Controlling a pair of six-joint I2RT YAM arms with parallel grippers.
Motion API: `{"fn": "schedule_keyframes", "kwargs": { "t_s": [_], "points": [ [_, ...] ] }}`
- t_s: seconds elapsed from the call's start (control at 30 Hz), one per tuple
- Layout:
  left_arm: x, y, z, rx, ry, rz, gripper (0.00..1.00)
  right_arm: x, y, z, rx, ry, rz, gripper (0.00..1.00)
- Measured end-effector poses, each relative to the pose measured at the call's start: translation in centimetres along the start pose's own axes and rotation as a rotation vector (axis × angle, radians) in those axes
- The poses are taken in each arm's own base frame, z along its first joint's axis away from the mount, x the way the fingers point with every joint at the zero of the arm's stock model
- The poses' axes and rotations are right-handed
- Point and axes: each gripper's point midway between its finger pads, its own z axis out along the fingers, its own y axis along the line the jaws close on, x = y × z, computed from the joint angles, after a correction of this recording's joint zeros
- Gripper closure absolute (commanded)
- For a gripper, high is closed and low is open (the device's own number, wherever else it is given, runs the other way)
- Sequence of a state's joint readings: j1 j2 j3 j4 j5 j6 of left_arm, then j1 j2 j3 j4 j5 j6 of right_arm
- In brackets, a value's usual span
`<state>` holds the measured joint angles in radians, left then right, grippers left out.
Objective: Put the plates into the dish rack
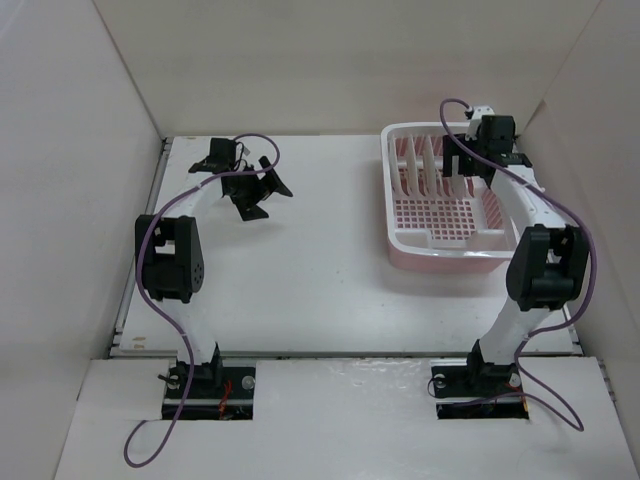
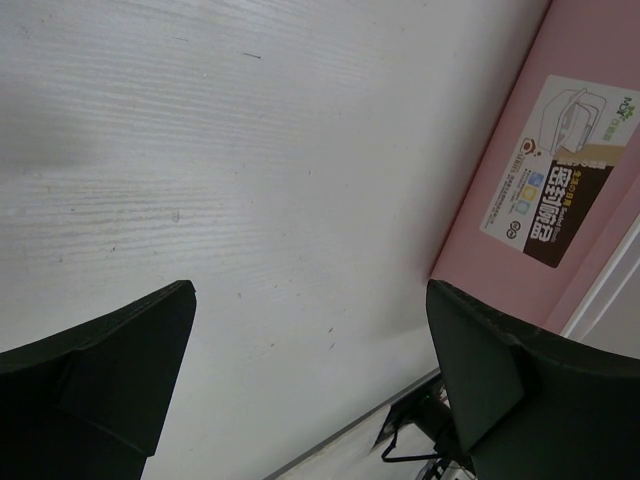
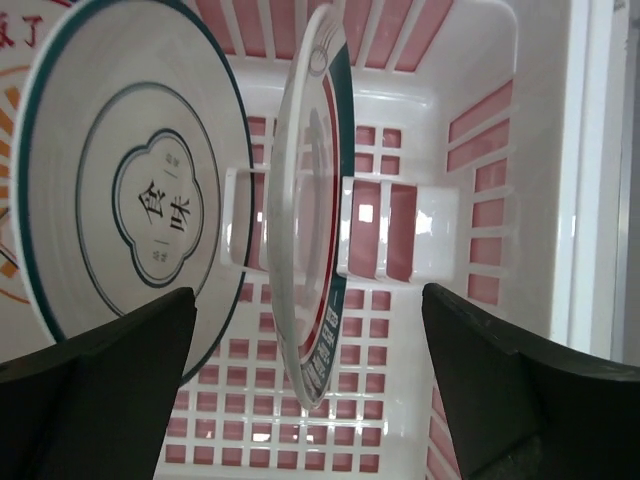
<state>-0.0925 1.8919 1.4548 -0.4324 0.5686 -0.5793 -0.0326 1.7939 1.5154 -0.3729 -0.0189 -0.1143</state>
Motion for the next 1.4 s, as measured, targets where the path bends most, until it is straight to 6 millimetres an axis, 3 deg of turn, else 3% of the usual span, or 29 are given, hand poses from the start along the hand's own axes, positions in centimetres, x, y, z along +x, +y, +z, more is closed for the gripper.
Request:
{"fn": "schedule_keyframes", "kwargs": {
  "t_s": [0.13, 0.23, 0.43, 0.57, 0.73, 0.77, 0.83, 0.97, 1.07, 1.2, 1.4],
  "points": [
    [-0.1, -0.4, -0.1, 0.0, 0.002, 0.004, 0.01, -1.5, -0.1, -1.1, 0.005, -0.035, 0.01, 0.0],
    [-0.7, -1.6, -0.6, -0.009, -0.019, 0.025, 0.01, -3.1, -0.3, -3.3, 0.023, -0.079, 0.043, 0.0],
    [-1.7, -7.2, -2.8, -0.034, -0.138, 0.165, 0.01, -7.4, -0.6, -11.8, 0.06, -0.237, 0.138, 0.0],
    [-1.4, -11.4, -7.2, -0.008, -0.254, 0.255, 0.01, -7.9, 0.9, -17.0, 0.052, -0.282, 0.165, 0.0],
    [-2.2, -12.8, -14.9, -0.027, -0.459, 0.271, 0.01, -5.1, 3.4, -23.5, -0.007, -0.311, 0.177, 0.0],
    [-2.3, -12.8, -16.5, -0.033, -0.506, 0.269, 0.01, -4.0, 3.3, -25.8, -0.009, -0.327, 0.192, 0.0],
    [-2.2, -12.8, -19.7, -0.041, -0.6, 0.267, 0.01, -3.4, 3.1, -28.5, -0.011, -0.367, 0.205, 0.0],
    [0.1, -11.1, -25.3, -0.077, -0.725, 0.232, 0.01, -1.8, 2.2, -35.8, -0.009, -0.505, 0.238, 0.0],
    [1.5, -9.7, -28.4, -0.088, -0.811, 0.201, 0.01, 0.3, 1.4, -40.2, 0.011, -0.583, 0.259, 0.0],
    [3.3, -7.0, -28.6, -0.117, -0.821, 0.181, 0.01, 3.2, 0.6, -43.2, 0.043, -0.587, 0.268, 0.0],
    [5.2, -3.0, -25.0, -0.204, -0.722, 0.167, 0.01, 5.2, -0.4, -46.1, 0.089, -0.556, 0.276, 0.0]
  ]
}}
